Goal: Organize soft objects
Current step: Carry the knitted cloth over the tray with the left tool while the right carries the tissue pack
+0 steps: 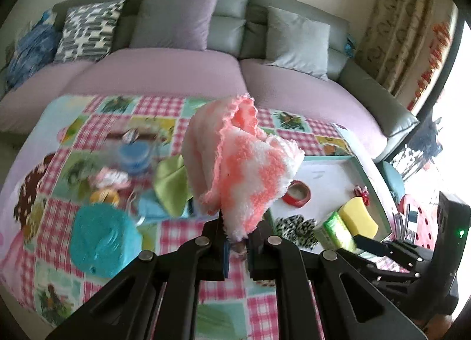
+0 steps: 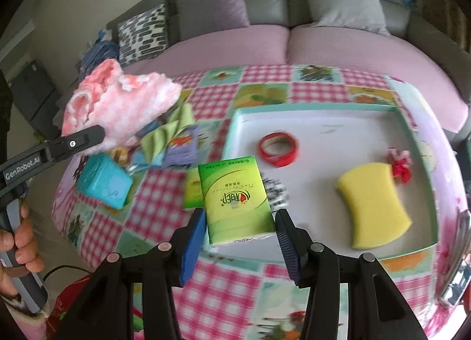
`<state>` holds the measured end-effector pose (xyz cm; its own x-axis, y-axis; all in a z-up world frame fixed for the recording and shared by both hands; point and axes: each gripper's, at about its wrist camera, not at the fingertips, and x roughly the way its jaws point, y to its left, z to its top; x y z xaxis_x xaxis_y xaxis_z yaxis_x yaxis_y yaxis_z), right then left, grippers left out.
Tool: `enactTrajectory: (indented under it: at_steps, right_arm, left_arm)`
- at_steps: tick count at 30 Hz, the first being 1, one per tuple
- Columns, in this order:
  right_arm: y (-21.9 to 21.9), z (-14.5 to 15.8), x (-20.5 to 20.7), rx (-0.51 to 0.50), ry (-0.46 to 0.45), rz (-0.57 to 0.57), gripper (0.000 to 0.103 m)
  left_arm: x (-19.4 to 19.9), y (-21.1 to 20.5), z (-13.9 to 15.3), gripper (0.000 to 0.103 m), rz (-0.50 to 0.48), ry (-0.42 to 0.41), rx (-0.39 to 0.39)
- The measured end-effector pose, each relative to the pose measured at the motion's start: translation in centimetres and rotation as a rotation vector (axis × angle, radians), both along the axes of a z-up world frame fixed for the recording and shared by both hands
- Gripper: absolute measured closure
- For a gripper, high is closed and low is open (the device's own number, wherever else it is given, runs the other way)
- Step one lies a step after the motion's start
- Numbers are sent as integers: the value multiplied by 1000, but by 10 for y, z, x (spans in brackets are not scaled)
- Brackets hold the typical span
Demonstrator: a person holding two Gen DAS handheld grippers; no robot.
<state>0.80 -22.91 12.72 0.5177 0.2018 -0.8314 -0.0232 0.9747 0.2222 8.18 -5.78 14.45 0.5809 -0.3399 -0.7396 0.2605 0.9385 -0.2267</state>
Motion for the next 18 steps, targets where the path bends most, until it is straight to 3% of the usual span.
enactTrajectory:
  at_steps: [10,18]
  right_arm:
    - [-73,3,16,-26,-4,-116,52]
    - [-119,-5,40,-32,14,-188,52]
  left_arm:
    - [24,-65,6,94,-159,-44,59]
    - [44,-116,-23,94,-270,-14,86]
